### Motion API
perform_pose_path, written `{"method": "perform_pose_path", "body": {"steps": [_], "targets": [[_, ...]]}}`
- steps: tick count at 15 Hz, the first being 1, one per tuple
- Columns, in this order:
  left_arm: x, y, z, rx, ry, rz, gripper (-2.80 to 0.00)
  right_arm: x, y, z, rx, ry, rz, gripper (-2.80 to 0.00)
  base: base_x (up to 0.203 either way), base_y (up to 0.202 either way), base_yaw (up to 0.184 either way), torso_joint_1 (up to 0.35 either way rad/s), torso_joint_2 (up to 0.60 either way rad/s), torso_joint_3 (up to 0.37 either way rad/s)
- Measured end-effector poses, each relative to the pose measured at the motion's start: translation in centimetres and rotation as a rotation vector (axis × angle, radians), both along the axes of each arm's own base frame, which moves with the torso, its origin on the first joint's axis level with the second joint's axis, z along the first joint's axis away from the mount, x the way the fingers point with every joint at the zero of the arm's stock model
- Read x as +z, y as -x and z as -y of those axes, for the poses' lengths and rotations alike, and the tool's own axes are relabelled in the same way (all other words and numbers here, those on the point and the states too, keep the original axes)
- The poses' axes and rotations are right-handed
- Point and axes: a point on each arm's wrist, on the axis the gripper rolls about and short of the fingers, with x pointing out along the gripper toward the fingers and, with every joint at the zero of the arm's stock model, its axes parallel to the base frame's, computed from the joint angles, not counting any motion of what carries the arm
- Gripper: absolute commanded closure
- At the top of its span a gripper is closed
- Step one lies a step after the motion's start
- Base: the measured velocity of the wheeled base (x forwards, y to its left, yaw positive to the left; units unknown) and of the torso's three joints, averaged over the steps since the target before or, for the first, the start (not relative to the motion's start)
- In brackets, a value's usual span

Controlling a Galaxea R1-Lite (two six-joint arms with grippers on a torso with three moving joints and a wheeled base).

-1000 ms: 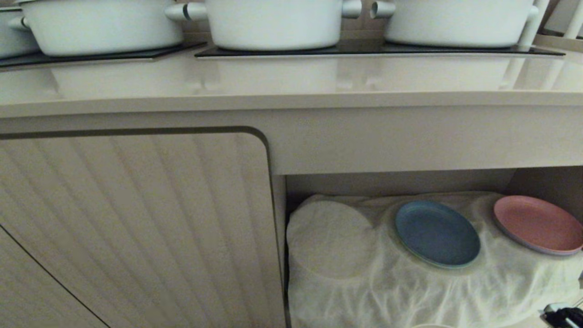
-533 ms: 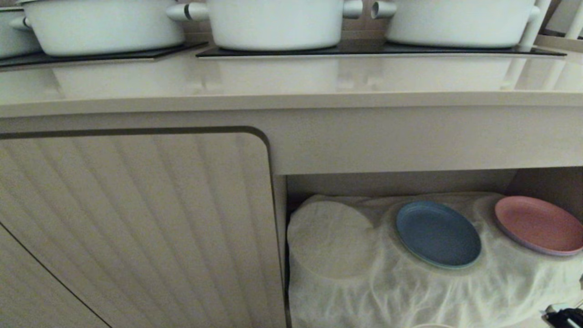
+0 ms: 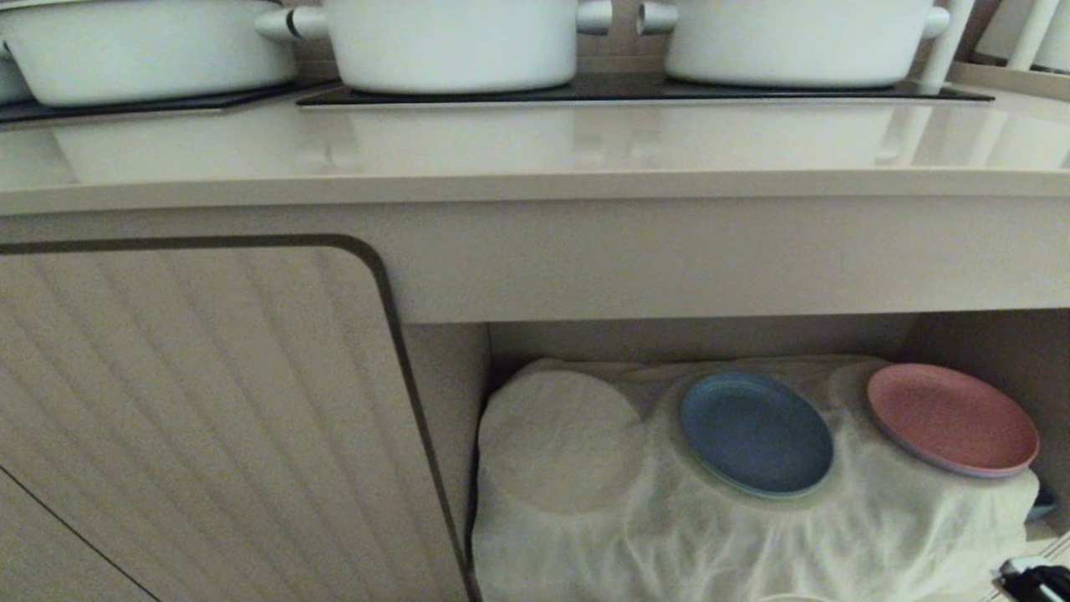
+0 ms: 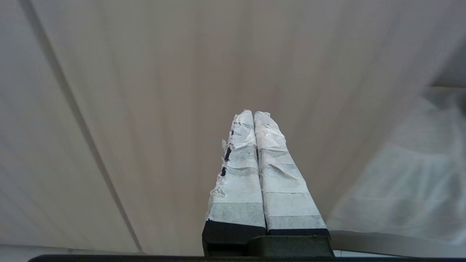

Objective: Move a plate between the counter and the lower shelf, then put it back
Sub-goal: Put the plate

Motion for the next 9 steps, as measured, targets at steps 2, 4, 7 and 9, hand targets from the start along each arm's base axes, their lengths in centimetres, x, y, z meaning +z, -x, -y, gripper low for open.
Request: {"method": "perform_pose_path", "body": {"steps": [2, 4, 7, 9], "targets": [[0.0, 0.0, 0.0, 0.0, 0.0, 0.0, 0.0, 0.0, 0.0, 0.0, 0.0, 0.0, 0.0, 0.0, 0.0, -0.192, 0.002, 0.003, 0.0, 0.002], [0.0, 0.0, 0.0, 0.0, 0.0, 0.0, 0.0, -0.01, -0.01, 0.0, 0.0, 0.0, -0.001, 0.0, 0.0, -0.191, 0.001, 0.003, 0.0, 0.0], [0.0, 0.0, 0.0, 0.0, -0.001, 0.0, 0.0, -0.01, -0.03, -0.01, 0.001, -0.001, -0.001, 0.0, 0.0, -0.193, 0.001, 0.002, 0.0, 0.002], [0.0, 0.0, 0.0, 0.0, -0.001, 0.0, 0.0, -0.01, -0.03, -0.01, 0.001, -0.001, -0.001, 0.0, 0.0, -0.194, 0.002, 0.002, 0.0, 0.001]]}}
